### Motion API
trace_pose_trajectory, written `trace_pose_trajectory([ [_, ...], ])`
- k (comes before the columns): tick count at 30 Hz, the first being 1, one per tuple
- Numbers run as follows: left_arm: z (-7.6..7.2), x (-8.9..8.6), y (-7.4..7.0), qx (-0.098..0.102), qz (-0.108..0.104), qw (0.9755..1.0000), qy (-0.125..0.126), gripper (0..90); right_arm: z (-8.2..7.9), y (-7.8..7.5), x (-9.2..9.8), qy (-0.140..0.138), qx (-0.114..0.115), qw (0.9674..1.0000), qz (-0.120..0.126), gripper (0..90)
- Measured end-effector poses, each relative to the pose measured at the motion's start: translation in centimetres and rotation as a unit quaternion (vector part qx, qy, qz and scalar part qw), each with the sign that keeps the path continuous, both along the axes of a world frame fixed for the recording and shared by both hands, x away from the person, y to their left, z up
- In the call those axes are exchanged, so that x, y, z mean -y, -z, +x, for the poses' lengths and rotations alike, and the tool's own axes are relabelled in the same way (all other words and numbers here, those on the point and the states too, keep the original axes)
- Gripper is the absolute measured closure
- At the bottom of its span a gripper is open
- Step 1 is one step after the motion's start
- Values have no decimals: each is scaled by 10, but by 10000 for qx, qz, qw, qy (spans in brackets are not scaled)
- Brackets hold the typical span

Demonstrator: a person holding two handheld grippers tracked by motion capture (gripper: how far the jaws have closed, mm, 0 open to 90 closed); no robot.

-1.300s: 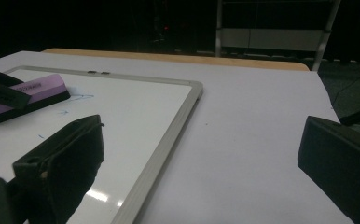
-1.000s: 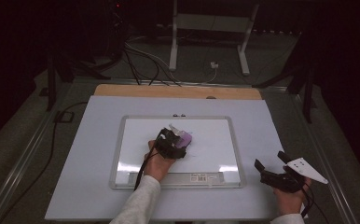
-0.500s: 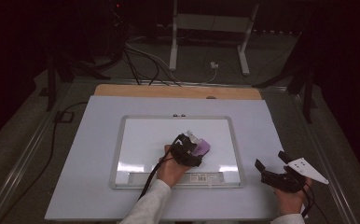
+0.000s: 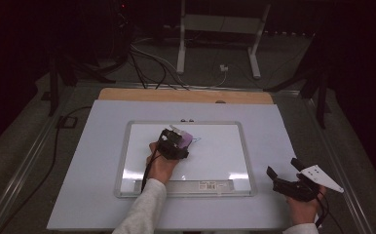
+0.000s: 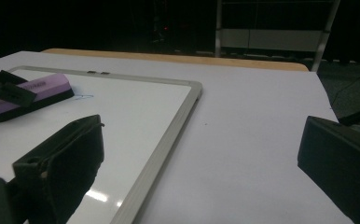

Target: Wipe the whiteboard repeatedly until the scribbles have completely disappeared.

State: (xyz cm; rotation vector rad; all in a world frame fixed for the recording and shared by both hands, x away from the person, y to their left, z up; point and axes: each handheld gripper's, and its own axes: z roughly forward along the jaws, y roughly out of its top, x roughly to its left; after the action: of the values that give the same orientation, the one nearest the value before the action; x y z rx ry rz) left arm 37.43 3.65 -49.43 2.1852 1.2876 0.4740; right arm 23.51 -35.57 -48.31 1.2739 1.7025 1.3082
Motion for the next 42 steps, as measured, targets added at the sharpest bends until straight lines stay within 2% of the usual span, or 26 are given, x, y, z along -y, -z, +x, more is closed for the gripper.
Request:
trace_pose_trajectory([
  [2,1,0,0,-14,-24,10000,-4,420,0,0,0,-1,1,10000,4,10],
  [5,0,2,-1,13,65,10000,31,420,0,0,0,-12,-5,10000,-5,10],
  [11,-2,12,0,-19,12,9999,154,419,1,0,-2,-32,-18,10000,-34,10],
  [19,-9,32,-1,-29,-7,9988,492,419,1,1,-2,-35,-14,10000,-39,10],
  [24,-16,46,-1,-31,-36,9971,764,419,1,1,-2,-37,-14,10000,-40,10],
  [26,-17,49,0,-65,-121,9960,883,419,1,0,-2,-37,-12,10000,-41,10],
  [29,-16,50,-1,-58,-78,9956,936,419,1,0,-1,-27,-6,10000,-30,10],
  [32,-12,44,-1,8,10,9973,732,419,0,0,-1,-16,-4,10000,-23,10],
  [36,-2,28,-1,42,100,9993,354,420,0,0,1,5,-2,10000,-7,10],
  [42,13,0,0,58,151,9995,-277,420,0,0,1,11,-2,10000,-14,10],
])
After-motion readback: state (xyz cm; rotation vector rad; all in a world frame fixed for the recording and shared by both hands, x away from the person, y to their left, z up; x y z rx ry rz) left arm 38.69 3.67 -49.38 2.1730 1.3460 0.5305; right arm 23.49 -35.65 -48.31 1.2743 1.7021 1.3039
